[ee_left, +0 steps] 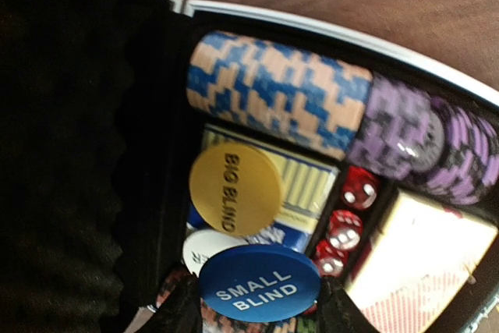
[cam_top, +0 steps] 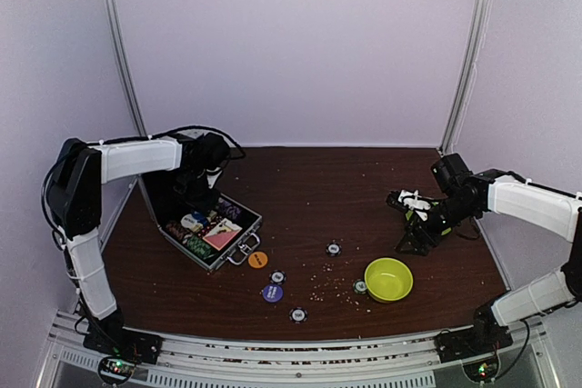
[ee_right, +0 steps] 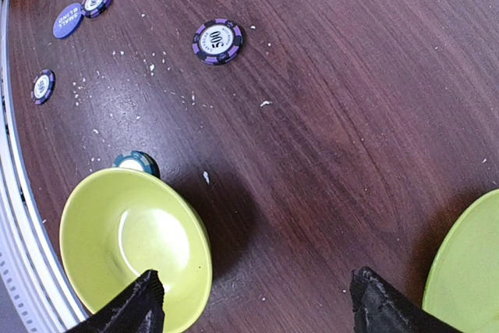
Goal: Pack up texas hold em set
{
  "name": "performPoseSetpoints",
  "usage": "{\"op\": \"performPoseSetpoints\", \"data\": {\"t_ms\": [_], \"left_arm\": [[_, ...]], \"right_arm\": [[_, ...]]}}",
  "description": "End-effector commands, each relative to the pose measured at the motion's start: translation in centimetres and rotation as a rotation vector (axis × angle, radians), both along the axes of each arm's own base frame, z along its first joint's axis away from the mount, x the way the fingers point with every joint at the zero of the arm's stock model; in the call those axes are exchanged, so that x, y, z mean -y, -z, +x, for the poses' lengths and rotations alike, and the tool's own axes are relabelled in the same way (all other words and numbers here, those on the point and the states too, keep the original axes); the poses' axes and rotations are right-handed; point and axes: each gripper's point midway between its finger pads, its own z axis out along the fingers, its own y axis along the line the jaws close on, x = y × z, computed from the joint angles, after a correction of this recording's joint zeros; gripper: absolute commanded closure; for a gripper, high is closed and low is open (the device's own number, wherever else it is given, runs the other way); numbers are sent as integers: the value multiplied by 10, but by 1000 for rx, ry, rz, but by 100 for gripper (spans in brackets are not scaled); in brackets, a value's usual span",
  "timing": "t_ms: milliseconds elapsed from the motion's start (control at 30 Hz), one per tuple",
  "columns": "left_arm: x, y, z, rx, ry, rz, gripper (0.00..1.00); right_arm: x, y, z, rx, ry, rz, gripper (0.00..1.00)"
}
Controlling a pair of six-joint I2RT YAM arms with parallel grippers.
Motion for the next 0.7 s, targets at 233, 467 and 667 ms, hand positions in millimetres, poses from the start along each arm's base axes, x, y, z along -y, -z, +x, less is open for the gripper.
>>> {"op": "performPoseSetpoints", "data": {"t_ms": [233,467,667], "left_arm": [[-12,13,48,48,-36,-15,55],[-15,27,48,30,-34,-15,55],[-12,33,47,20,-35,-31,50]], "right_arm": [[-2,-7,5,20,-6,-9,17],[-2,-5,5,12,-7,-12,17],[-2,-3,5,3,-8,-19,17]]}}
